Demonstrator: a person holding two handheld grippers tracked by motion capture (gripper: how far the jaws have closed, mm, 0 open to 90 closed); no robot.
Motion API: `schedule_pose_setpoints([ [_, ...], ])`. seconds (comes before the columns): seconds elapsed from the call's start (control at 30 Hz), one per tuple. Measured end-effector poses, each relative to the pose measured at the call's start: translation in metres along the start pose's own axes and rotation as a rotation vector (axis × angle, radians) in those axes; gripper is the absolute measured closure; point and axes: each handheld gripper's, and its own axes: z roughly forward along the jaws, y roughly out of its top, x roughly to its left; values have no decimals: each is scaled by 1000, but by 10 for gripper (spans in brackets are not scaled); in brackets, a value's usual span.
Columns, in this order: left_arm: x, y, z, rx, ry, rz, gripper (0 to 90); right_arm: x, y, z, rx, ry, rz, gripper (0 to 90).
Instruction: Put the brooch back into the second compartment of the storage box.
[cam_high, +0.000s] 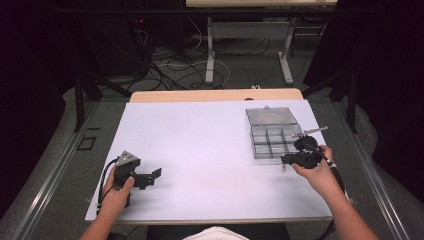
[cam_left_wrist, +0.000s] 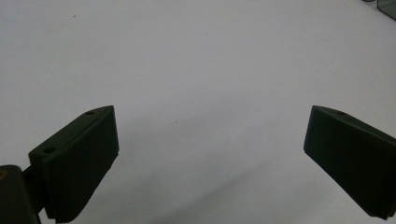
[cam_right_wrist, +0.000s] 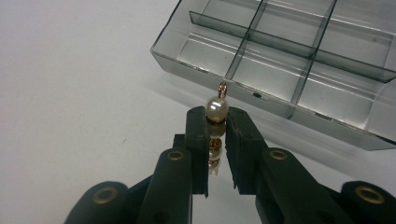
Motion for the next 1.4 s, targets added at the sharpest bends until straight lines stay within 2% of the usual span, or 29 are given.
schedule_pose_setpoints([
  [0.47, 0, 0, 0, 0, 0, 1, 31, 1, 15, -8, -18, -31, -17, 801],
  [0.83, 0, 0, 0, 0, 0, 1, 31, -3, 30, -15, -14, -58, -30, 801],
  [1.03, 0, 0, 0, 5, -2, 3, 31, -5, 38, -16, -30, -65, -32, 801],
  [1.1, 0, 0, 0, -8, 7, -1, 31, -6, 41, -18, -20, -70, -34, 801],
  [1.17, 0, 0, 1, -9, 8, -2, 31, -6, 43, -17, -39, -74, -39, 801],
  [1.4, 0, 0, 1, -9, 8, 0, 32, -7, 51, -18, -46, -90, -51, 801],
])
